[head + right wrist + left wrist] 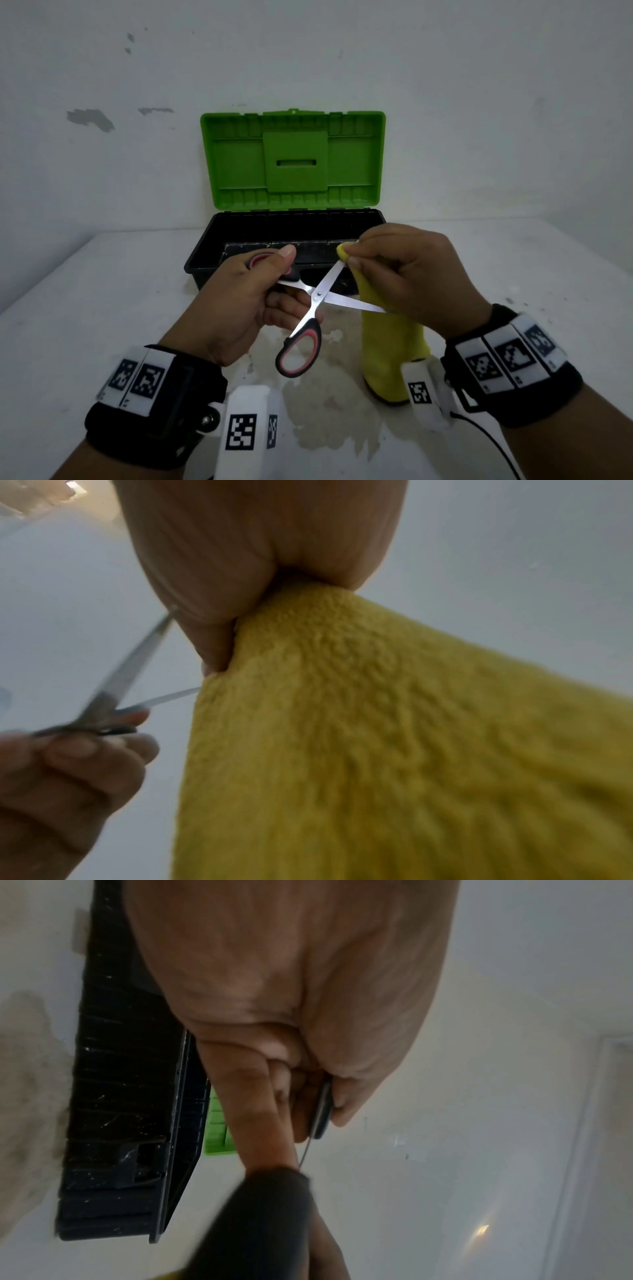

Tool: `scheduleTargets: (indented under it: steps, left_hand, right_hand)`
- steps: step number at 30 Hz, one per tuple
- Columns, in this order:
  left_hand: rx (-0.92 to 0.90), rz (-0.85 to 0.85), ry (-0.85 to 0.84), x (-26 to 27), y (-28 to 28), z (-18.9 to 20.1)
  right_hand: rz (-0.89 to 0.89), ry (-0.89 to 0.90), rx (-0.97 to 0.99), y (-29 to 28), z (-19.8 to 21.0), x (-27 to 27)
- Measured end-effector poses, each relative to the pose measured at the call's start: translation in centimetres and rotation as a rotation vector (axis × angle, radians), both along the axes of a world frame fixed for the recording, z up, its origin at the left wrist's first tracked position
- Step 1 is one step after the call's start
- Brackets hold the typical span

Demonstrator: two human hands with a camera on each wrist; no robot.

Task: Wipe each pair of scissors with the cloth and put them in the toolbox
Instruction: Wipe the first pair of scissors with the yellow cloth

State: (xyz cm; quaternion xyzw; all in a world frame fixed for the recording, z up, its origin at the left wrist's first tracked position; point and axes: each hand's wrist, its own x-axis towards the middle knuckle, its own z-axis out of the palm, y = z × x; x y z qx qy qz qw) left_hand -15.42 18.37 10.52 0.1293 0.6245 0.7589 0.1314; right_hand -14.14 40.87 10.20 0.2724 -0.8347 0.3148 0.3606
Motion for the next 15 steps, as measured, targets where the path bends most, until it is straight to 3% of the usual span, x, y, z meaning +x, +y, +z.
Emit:
scheduleTargets:
  steps: [7, 10, 15]
  left_hand:
    - [-0.030, 0.042, -0.029, 0.0, 0.0, 0.1]
    - [-0.117, 0.079, 0.013, 0.0, -0.2, 0.4]
    - [-0.215, 0.115, 0.119, 0.0, 0.6, 0.4]
  right_hand:
    - [-0.155, -0.095, -0.020, 2.6, 0.6, -1.7]
    - [-0.140, -0.110, -0.040, 2.6, 1.5, -1.0]
    - [-0.062, -0.082, 0.282, -1.3, 1.6, 0.4]
